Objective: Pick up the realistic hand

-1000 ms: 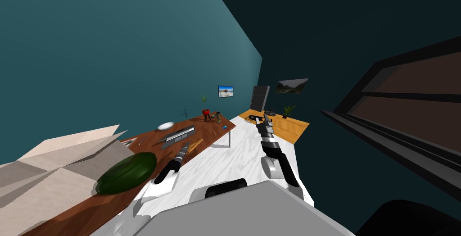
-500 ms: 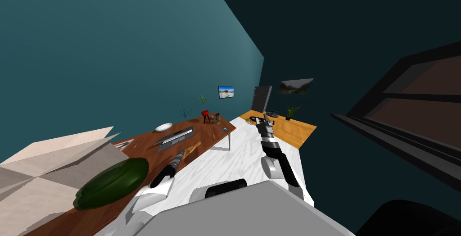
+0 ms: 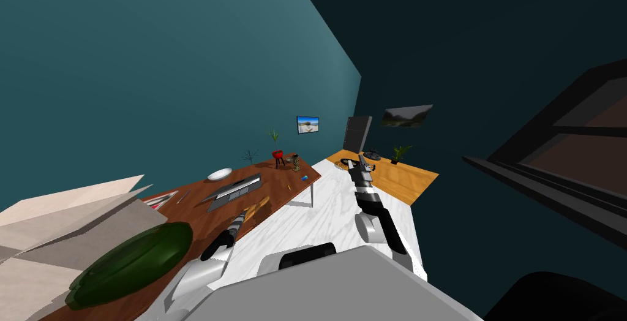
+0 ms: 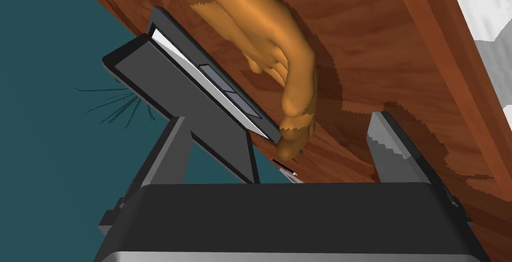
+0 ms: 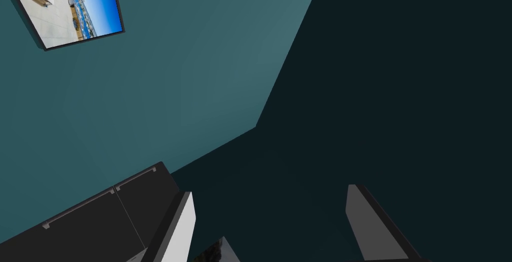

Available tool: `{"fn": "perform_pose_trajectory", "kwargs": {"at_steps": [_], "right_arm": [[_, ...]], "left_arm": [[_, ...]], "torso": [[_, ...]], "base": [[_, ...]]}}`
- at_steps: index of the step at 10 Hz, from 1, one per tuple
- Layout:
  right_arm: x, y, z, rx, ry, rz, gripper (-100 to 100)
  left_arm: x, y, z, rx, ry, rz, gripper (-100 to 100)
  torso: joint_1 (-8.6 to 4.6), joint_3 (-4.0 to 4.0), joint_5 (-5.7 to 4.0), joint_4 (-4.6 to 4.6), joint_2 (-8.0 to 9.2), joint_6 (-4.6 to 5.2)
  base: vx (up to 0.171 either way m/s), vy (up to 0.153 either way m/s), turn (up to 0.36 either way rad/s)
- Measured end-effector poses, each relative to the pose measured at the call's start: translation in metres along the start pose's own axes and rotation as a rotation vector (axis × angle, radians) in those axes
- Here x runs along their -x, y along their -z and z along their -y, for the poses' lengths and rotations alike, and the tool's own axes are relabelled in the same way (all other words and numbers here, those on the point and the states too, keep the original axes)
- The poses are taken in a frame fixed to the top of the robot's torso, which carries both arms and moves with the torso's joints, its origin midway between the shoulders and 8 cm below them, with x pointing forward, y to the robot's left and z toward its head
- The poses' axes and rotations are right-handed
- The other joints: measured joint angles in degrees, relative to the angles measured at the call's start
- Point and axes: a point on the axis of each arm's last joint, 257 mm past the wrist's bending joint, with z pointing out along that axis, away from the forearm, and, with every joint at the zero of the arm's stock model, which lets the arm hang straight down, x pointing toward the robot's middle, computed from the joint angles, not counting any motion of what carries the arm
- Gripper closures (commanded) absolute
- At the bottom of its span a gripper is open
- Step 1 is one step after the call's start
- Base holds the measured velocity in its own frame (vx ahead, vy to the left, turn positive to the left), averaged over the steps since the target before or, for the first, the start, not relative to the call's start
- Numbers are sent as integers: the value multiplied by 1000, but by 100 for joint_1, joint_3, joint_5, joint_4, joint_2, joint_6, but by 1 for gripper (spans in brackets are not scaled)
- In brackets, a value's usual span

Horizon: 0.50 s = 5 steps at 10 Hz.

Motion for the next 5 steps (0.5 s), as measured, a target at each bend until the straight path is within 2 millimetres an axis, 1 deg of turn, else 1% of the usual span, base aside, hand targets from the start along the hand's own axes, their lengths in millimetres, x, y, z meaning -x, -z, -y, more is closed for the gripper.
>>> {"fn": "perform_pose_trajectory", "kwargs": {"at_steps": [1,5], "right_arm": [[0,0,0,0,0,0,0],[0,0,0,0,0,0,0]], "left_arm": [[0,0,0,-1,0,0,-100],[11,-10,-7,9,13,15,-100]], "torso": [[7,8,2,3,13,0],[11,16,3,6,27,1]], "base": [[-1,-4,-72],[-12,-1,-67]]}}
